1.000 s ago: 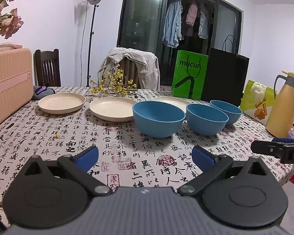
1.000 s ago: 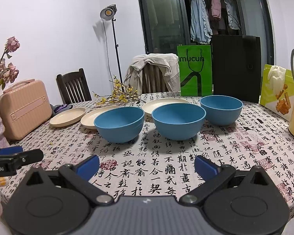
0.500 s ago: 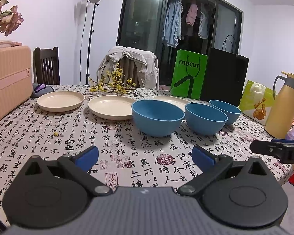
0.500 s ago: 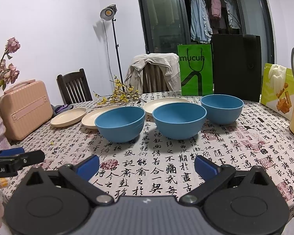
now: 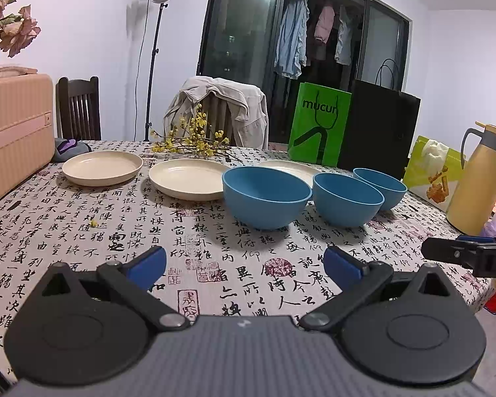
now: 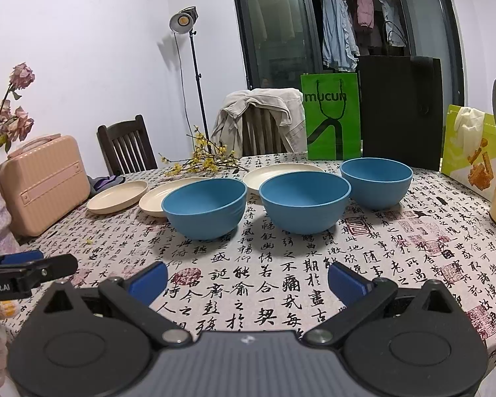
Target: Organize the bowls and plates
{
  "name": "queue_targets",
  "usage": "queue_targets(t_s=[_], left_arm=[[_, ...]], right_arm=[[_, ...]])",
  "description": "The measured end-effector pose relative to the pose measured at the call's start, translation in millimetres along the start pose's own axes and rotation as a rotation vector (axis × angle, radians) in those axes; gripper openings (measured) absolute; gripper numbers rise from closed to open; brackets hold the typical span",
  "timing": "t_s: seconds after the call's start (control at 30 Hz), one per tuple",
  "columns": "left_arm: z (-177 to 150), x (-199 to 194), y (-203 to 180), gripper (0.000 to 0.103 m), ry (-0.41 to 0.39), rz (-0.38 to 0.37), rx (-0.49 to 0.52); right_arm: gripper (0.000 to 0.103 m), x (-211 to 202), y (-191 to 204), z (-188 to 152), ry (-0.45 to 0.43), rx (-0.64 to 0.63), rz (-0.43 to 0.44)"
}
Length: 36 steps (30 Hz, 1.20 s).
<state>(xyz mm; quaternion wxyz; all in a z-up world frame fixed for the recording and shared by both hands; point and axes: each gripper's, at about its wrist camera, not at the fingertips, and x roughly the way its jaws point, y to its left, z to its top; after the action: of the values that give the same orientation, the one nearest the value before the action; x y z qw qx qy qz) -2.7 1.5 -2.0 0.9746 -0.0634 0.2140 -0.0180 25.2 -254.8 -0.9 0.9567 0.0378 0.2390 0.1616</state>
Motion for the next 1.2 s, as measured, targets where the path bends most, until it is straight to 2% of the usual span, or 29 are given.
queue_targets(t_s=[1.2], left_arm=[[-1.8,-0.9,2.0,0.103,0.006,-0.007,-0.005]], right_arm=[[0.103,0.3,1.4,1.4,0.002,-0.005,-0.003]])
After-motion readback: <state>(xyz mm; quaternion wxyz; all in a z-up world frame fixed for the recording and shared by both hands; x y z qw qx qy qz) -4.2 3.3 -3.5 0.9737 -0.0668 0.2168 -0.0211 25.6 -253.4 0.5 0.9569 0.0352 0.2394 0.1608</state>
